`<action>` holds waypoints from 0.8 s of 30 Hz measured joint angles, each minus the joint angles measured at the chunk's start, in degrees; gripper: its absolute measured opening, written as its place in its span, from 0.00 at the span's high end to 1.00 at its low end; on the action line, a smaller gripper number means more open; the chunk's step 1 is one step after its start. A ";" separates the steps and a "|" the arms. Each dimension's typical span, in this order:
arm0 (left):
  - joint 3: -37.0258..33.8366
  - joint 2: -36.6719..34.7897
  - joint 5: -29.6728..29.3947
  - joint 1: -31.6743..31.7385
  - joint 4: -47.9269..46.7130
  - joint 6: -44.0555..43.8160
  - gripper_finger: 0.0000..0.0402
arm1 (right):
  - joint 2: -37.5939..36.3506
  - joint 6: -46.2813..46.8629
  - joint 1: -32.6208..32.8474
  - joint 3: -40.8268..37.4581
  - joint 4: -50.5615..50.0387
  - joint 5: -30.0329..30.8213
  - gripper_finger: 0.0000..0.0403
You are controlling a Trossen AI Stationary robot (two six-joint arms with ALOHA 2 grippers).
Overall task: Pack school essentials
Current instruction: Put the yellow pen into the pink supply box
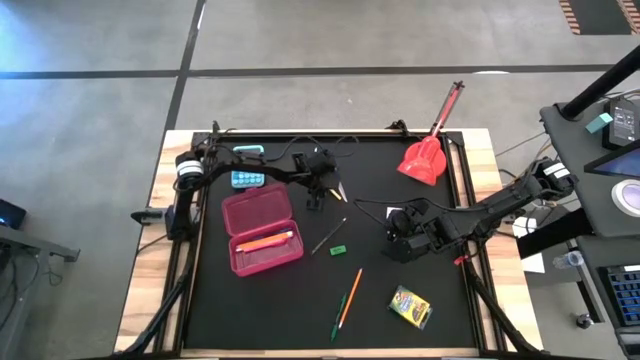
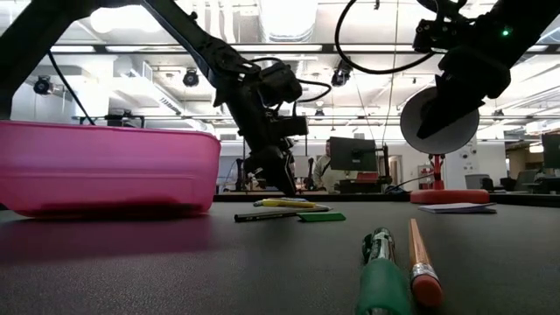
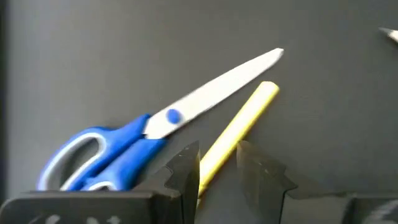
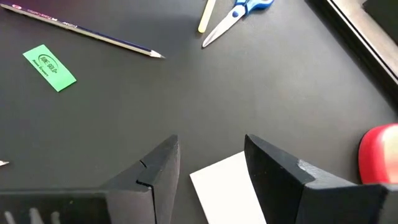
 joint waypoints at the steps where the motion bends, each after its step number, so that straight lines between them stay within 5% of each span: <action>1: 0.24 0.06 0.30 0.34 0.06 0.08 0.78 | 0.00 -0.02 0.00 0.00 -0.01 0.00 0.58; 14: 0.39 1.17 3.35 2.30 -3.06 0.10 0.77 | 0.00 -0.43 0.00 0.00 0.00 0.00 0.58; 24: -0.20 1.24 2.98 3.71 -3.56 0.02 0.67 | 0.00 -1.25 0.00 0.00 0.00 -0.02 0.58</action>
